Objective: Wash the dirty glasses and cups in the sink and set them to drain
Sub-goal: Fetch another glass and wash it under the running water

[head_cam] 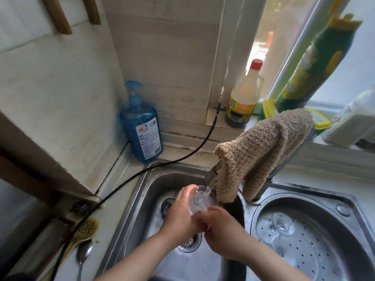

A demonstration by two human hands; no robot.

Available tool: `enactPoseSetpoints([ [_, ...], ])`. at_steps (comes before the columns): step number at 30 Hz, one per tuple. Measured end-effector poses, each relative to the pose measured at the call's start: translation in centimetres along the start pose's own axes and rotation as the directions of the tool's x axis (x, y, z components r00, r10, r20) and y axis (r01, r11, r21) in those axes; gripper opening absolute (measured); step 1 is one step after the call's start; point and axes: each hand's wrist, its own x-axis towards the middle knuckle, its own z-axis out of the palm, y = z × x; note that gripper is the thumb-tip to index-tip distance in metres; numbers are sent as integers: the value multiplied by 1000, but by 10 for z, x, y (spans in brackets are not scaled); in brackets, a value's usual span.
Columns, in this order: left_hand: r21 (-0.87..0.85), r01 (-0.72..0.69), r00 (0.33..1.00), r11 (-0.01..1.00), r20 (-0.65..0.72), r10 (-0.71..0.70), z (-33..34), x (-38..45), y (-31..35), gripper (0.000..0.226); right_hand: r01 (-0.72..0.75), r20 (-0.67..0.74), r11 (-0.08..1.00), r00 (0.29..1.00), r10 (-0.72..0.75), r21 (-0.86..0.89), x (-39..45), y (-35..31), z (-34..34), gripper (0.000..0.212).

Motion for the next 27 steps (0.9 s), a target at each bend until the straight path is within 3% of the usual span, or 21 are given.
enactPoseSetpoints([
  [2,5,-5,1000,1000,25,5,-2,0,3,86,108,-23,896,991,-131,-431,-1,15,-7,43],
  [3,-2,-6,1000,1000,26,6,-4,1,5,84,103,-54,852,987,-152,-514,-1,21,-7,44],
  [6,-26,10,1000,1000,21,-9,-4,3,9,83,14,-23,921,999,-24,-389,3,-1,-8,51],
  [9,-12,16,1000,1000,-2,-16,0,1,7,90,-224,142,971,967,211,81,5,-20,-7,60],
  [11,3,11,1000,1000,-1,-11,1,1,3,96,-229,172,943,966,191,242,3,-19,-10,68],
  [13,12,0,1000,1000,3,0,1,2,4,96,-109,150,985,985,89,136,-2,-8,-14,64],
  [14,12,-5,1000,1000,3,5,1,2,5,95,0,135,998,991,8,-65,-3,-1,-14,60],
  [16,9,-13,1000,1000,3,13,1,0,8,93,117,82,868,993,-88,-482,-4,16,-11,60],
  [17,7,-10,1000,1000,10,10,0,-1,10,93,88,45,827,996,-75,-556,-5,20,-10,64],
  [20,20,-11,999,1000,33,10,-1,0,7,93,43,-53,895,996,-74,-444,-8,6,-2,51],
  [22,19,-8,1000,1000,30,8,1,1,4,92,-79,-61,991,995,72,-110,-8,-14,1,46],
  [23,15,-4,1000,1000,22,3,2,0,2,91,-155,-7,986,988,156,58,-8,-21,0,48],
  [24,7,3,1000,1000,14,-3,3,-1,1,89,-156,30,981,988,153,119,-9,-22,0,48],
  [25,-12,15,1000,1000,10,-14,3,-2,0,87,-110,29,990,994,108,93,-10,-19,-2,44],
  [27,-65,38,999,997,12,-37,3,-3,0,87,64,11,970,998,-63,-233,-12,2,-6,29],
])
